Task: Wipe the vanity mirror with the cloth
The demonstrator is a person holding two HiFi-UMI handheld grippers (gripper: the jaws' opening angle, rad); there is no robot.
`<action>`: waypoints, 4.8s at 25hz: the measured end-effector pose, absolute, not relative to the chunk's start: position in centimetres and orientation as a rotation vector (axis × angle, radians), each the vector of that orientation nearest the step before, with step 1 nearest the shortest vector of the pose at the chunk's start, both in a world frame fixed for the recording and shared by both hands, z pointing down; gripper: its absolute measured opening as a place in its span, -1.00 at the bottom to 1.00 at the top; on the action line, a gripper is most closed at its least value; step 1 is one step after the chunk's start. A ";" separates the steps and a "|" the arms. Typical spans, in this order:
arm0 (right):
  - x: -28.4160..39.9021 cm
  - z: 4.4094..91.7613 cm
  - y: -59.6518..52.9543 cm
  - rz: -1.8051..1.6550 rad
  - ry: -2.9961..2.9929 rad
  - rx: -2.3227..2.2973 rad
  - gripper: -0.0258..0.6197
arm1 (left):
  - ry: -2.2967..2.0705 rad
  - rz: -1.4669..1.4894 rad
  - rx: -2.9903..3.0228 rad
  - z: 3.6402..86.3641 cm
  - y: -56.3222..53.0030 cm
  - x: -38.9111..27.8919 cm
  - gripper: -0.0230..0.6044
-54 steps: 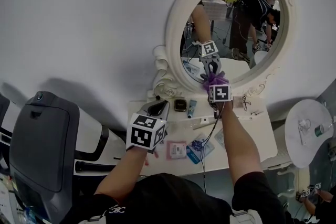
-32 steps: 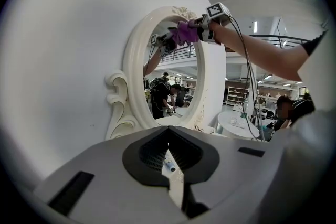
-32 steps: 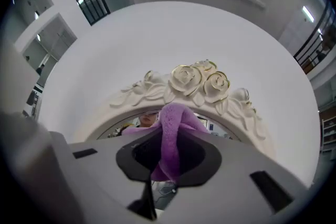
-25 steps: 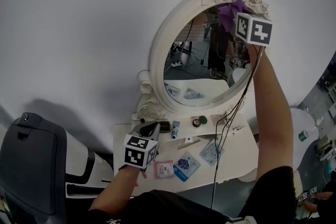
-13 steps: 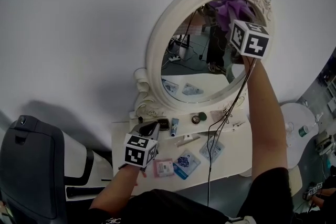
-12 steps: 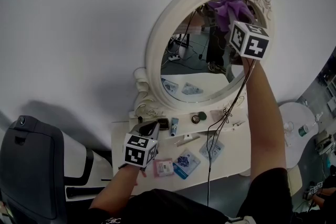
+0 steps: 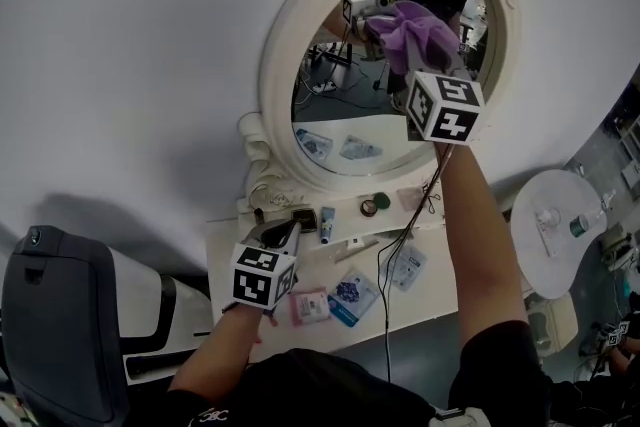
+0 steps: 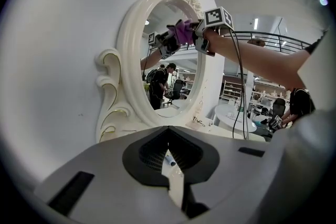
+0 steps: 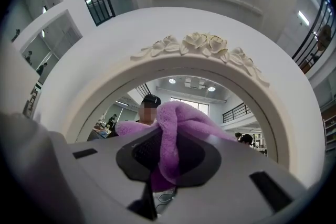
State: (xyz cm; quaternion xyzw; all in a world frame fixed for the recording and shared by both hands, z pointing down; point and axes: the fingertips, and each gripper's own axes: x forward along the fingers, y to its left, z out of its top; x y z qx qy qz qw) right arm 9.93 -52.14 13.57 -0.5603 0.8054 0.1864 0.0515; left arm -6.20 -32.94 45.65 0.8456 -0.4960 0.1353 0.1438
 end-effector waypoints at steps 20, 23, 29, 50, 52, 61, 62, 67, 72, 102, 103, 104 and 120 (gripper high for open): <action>10.5 35.8 -52.9 0.231 2.595 -1.769 -0.73 | -1.451 0.474 2.378 47.7 -31.4 -6.8 -0.91; 10.5 41.0 -53.1 0.145 2.687 -1.825 -0.73 | -1.467 0.486 2.363 47.8 -31.1 -7.2 -0.91; 10.6 51.8 -53.5 -0.162 2.842 -1.960 -0.73 | -1.493 0.505 2.321 48.7 -30.7 -7.7 -0.91; 10.8 45.1 -51.7 0.049 2.968 -1.789 -0.73 | -1.473 0.477 2.364 47.8 -30.6 -5.8 -0.91; 11.5 39.5 -51.1 0.131 2.881 -1.753 -0.73 | -1.461 0.459 2.384 47.4 -30.8 -5.2 -0.91; 16.6 14.3 -49.8 0.618 2.569 -1.772 -0.73 | -1.435 0.425 2.402 47.6 -31.1 -4.2 -0.91; 17.2 12.3 -50.0 0.670 2.536 -1.804 -0.73 | -1.437 0.424 2.403 47.5 -31.2 -4.3 -0.91; 20.4 4.8 -51.6 0.741 2.412 -1.912 -0.73 | -1.451 0.411 2.395 47.5 -31.5 -4.9 -0.91; 21.8 3.0 -53.4 0.766 2.390 -1.929 -0.73 | -1.453 0.408 2.390 47.7 -31.8 -5.4 -0.91; 32.0 26.1 -58.7 0.362 2.274 -2.098 -0.74 | -1.314 0.581 2.429 50.9 -33.6 -0.9 -0.91; 32.1 27.4 -58.7 0.336 2.272 -2.101 -0.74 | -1.319 0.581 2.427 50.9 -33.6 -1.0 -0.91; 32.1 28.5 -58.7 0.317 2.268 -2.103 -0.74 | -1.326 0.579 2.426 50.8 -33.7 -1.1 -0.91; 28.5 43.4 -58.1 0.078 2.409 -2.157 -0.75 | -1.432 0.560 2.383 50.1 -32.6 -2.5 -0.91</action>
